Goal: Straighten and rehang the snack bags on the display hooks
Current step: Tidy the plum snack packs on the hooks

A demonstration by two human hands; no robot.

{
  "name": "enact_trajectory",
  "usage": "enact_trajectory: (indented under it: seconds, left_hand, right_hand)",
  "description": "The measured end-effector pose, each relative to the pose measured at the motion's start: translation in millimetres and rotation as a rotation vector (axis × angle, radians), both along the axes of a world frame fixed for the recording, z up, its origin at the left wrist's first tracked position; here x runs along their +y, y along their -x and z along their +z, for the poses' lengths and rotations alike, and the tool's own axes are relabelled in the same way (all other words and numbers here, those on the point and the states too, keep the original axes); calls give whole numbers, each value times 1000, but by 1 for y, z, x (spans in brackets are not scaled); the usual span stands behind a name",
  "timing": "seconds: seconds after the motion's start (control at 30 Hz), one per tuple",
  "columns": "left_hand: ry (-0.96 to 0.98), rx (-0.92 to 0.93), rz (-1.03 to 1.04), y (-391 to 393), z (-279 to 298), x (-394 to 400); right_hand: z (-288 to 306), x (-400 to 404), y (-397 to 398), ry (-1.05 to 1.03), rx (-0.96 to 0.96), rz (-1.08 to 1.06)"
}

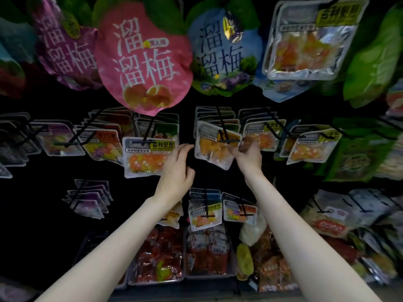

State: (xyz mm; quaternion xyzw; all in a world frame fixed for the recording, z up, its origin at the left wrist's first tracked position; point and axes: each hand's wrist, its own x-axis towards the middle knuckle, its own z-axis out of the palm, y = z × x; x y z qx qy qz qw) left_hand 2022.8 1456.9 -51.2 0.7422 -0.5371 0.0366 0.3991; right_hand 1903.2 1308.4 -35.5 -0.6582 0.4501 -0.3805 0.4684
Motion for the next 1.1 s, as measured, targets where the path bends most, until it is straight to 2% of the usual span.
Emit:
enact_trajectory:
  seconds: [0.1, 0.23, 0.33, 0.5, 0.63, 0.8, 0.9, 1.1]
  left_hand:
    - [-36, 59, -2, -2, -4, -2]
    - [-40, 112, -45, -1, -4, -3]
    - [-10, 206, -60, 4, 1, -3]
    - [129, 559, -158, 18, 3, 7]
    - [-11, 673, -128, 8, -50, 41]
    - [-347, 895, 15, -17, -139, 104]
    - [-355, 1035, 189, -37, -172, 116]
    - [-307, 1025, 370, -80, -205, 99]
  right_hand:
    - [6, 4, -2, 56, -47, 88]
    - [17, 8, 10, -7, -141, 240]
    - [21, 9, 32, -17, -130, 401]
    - [6, 29, 74, 32, 28, 650]
    - [-49, 45, 60, -56, 113, 673]
    - [-142, 89, 9, -2, 361, 724]
    - [-174, 119, -19, 102, 426, 779]
    - [-215, 120, -65, 203, 570, 837]
